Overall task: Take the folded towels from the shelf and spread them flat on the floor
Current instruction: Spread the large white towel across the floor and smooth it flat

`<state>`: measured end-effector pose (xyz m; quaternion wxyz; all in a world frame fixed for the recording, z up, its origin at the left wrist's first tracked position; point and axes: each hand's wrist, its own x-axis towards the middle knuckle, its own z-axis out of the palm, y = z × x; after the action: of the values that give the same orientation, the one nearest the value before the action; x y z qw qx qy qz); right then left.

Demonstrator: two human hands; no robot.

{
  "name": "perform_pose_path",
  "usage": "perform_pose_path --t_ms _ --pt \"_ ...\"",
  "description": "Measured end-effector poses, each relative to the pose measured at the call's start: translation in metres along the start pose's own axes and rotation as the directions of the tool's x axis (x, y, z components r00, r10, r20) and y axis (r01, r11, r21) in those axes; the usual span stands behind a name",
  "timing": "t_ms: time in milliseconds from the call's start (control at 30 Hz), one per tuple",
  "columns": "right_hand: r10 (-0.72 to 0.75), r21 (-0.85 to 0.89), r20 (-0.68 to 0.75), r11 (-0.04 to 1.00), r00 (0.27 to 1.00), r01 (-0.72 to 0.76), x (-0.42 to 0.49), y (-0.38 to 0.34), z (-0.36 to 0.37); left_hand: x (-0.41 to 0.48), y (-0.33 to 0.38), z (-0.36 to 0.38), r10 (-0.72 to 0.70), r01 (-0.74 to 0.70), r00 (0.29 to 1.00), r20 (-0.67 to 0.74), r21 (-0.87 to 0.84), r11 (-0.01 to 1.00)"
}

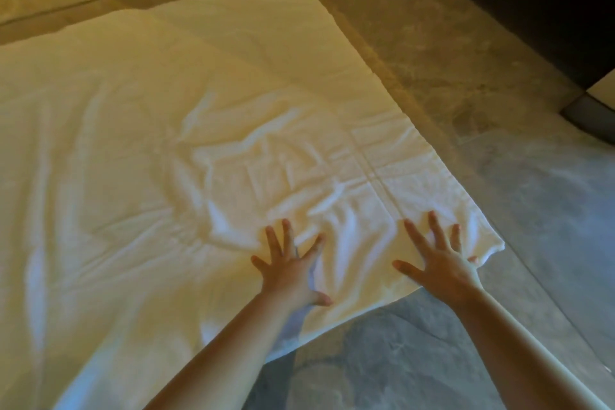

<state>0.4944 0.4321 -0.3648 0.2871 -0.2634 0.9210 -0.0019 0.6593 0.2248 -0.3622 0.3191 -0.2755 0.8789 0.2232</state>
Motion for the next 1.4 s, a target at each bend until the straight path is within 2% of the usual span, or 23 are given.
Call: perform_pose_path --t_ms 267,367,433,500,567,667,733,833,933,1000,1100,1233,1400 --pt "0.097 -0.033 0.011 0.995 0.995 -0.096 -0.007 0.024 -0.011 0.000 0.026 0.006 0.054 -0.054 0.999 0.002 0.046 0.998" --pt "-0.007 -0.057 -0.073 0.998 0.997 0.003 -0.007 -0.002 -0.004 -0.003 0.023 0.019 0.097 -0.095 0.992 -0.083 0.029 0.995" --pt "-0.082 -0.031 -0.051 0.996 0.995 0.081 -0.010 -0.013 0.005 -0.007 0.020 0.033 0.124 -0.119 0.986 -0.110 0.045 0.992" --pt "-0.088 -0.015 -0.012 0.996 0.996 0.088 -0.012 -0.011 0.010 -0.009 0.018 0.043 0.145 -0.139 0.984 -0.100 0.061 0.988" --pt "-0.072 -0.033 0.014 0.997 0.997 0.073 -0.013 -0.002 0.007 -0.008 0.017 0.042 0.163 -0.162 0.980 -0.119 0.020 0.987" --pt "-0.049 -0.059 0.042 0.997 0.998 0.052 -0.010 -0.009 -0.006 -0.013 0.009 0.028 0.166 -0.191 0.969 -0.184 -0.132 0.973" --pt "-0.107 -0.087 0.017 0.990 0.994 0.108 -0.003 -0.038 -0.013 -0.021 -0.004 0.013 0.140 -0.204 0.951 -0.277 -0.219 0.954" --pt "-0.302 -0.128 -0.038 0.947 0.952 0.295 0.008 -0.119 -0.019 -0.035 -0.041 -0.020 0.117 -0.187 0.892 -0.437 -0.122 0.975" --pt "-0.484 -0.177 -0.044 0.865 0.874 0.470 0.009 -0.207 -0.025 -0.056 -0.095 -0.060 0.023 -0.077 0.857 -0.514 -0.085 0.993" --pt "-0.542 -0.207 -0.017 0.824 0.840 0.527 0.004 -0.253 -0.029 -0.079 -0.135 -0.085 -0.050 -0.005 0.834 -0.549 -0.098 0.995" --pt "-0.595 -0.254 0.026 0.773 0.803 0.581 -0.012 -0.307 -0.035 -0.127 -0.198 -0.107 -0.147 0.099 0.825 -0.546 -0.117 0.988" --pt "-0.668 -0.296 0.080 0.693 0.740 0.658 -0.043 -0.379 -0.036 -0.194 -0.279 -0.114 -0.197 0.184 0.854 -0.482 -0.074 0.980" --pt "-0.760 -0.405 0.165 0.529 0.629 0.746 -0.093 -0.475 -0.027 -0.268 -0.382 -0.089 -0.346 0.282 0.794 -0.501 -0.200 0.938"
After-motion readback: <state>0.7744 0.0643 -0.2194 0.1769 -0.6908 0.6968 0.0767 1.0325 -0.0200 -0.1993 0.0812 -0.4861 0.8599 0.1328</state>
